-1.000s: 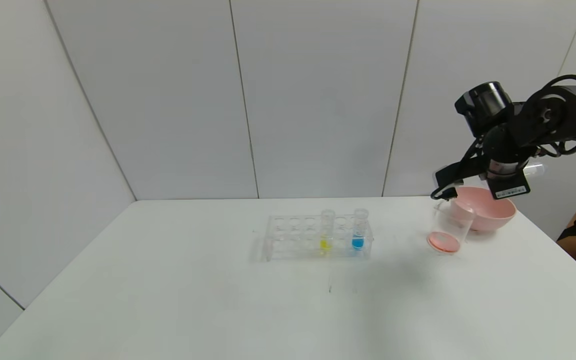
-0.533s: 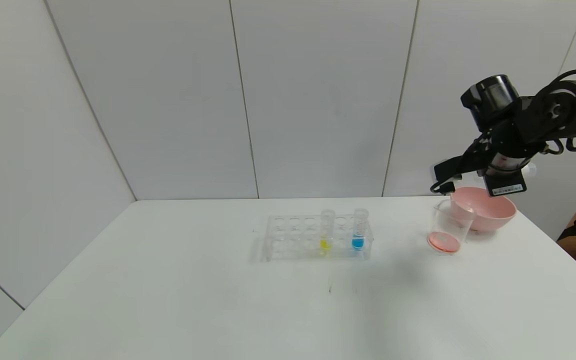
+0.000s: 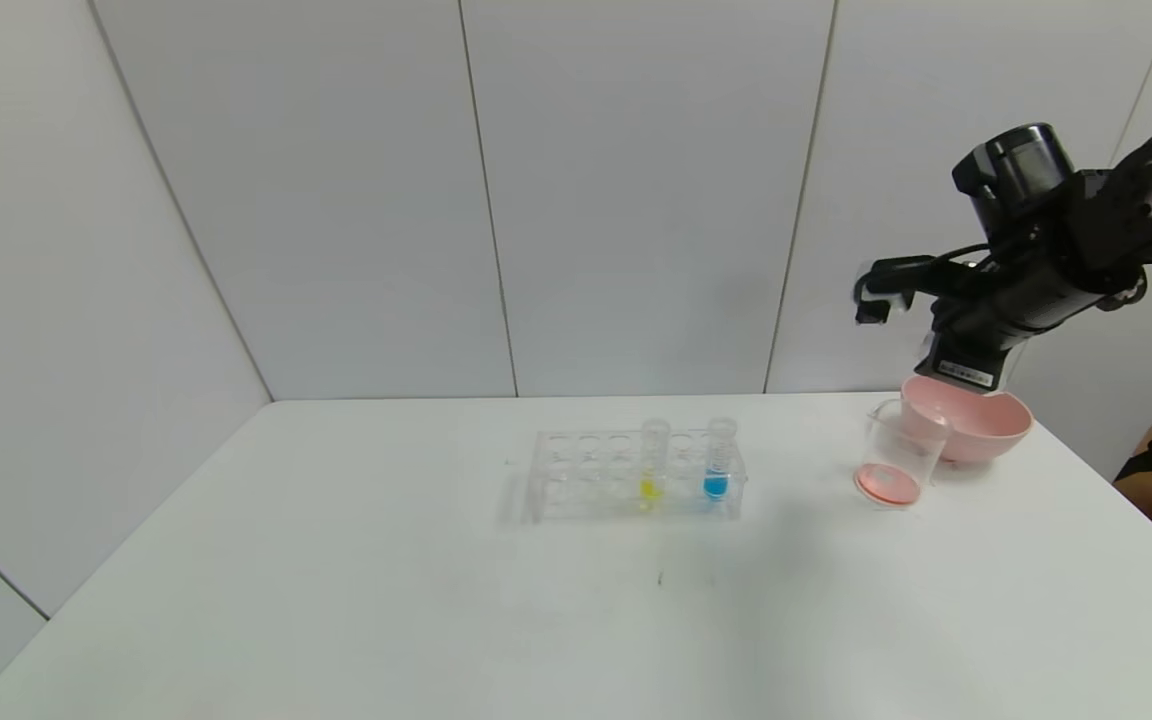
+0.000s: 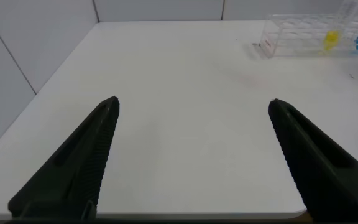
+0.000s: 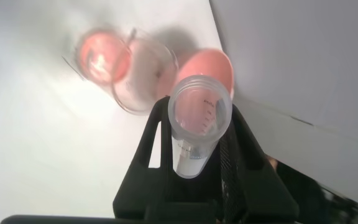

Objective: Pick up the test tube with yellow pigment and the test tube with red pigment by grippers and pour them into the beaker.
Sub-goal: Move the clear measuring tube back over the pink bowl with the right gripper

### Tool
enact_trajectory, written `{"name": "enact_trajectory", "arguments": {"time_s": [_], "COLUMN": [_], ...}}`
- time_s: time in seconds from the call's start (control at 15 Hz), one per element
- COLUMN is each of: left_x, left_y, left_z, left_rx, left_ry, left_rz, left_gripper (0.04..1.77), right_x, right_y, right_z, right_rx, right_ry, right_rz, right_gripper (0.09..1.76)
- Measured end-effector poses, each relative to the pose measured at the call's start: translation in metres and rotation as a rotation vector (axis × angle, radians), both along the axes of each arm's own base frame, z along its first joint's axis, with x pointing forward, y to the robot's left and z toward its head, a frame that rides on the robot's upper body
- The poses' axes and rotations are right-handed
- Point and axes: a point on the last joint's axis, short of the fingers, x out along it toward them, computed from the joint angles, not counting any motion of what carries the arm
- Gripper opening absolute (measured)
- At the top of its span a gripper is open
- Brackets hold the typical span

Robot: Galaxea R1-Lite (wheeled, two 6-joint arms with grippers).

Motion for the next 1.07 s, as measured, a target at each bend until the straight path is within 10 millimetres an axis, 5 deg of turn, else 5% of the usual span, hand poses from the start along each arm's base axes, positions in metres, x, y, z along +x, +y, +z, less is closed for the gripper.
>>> {"name": "enact_trajectory", "arguments": {"time_s": [0.47, 0.73, 1.07], "left_x": [0.0, 0.0, 0.0], "left_y": [0.0, 0.0, 0.0], "left_z": [0.0, 0.0, 0.0], "left_rx": [0.0, -0.001, 0.0], "left_ry": [0.0, 0.0, 0.0], "left_rz": [0.0, 0.0, 0.0], "left_gripper": [1.72, 1.72, 1.72], "right_x": [0.001, 0.008, 0.007], "right_y": [-0.021, -0.06, -0.104], "right_z": [0.031, 0.055, 0.054], "right_rx": [0.596, 0.753, 0.919], "right_ry": [-0.153, -0.363, -0.393], "right_rz": [-0.092, -0.166, -0.382], "right_gripper": [0.5, 0.5, 0.5]}}
